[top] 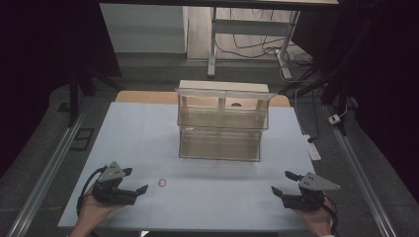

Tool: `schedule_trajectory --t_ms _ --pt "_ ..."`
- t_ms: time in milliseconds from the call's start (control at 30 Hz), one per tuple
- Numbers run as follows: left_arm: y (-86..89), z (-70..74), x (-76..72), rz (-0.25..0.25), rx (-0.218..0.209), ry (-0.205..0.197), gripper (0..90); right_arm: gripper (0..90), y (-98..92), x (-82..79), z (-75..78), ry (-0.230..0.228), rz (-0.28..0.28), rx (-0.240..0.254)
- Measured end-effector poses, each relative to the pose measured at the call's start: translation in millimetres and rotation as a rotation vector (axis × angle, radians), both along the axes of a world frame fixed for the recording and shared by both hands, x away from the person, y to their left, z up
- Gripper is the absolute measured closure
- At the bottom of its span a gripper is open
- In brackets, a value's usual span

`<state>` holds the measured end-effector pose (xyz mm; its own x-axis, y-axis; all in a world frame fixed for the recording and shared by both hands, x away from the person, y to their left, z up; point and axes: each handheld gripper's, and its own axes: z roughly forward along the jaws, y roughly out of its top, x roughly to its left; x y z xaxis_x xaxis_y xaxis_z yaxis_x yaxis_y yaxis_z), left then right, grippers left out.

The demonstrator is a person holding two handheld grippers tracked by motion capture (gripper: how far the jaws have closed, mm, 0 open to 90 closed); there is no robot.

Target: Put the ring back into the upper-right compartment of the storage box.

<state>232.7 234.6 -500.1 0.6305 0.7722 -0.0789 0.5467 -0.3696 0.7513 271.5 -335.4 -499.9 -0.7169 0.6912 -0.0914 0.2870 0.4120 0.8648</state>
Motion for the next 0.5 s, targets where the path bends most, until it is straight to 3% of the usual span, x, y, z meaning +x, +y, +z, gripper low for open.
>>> schedule_trajectory --t_ms 500 --pt "-16.1 21.4 14.0 -0.058 0.063 0.012 16.0 24.8 0.3 -1.2 0.4 -0.001 -0.005 -0.006"
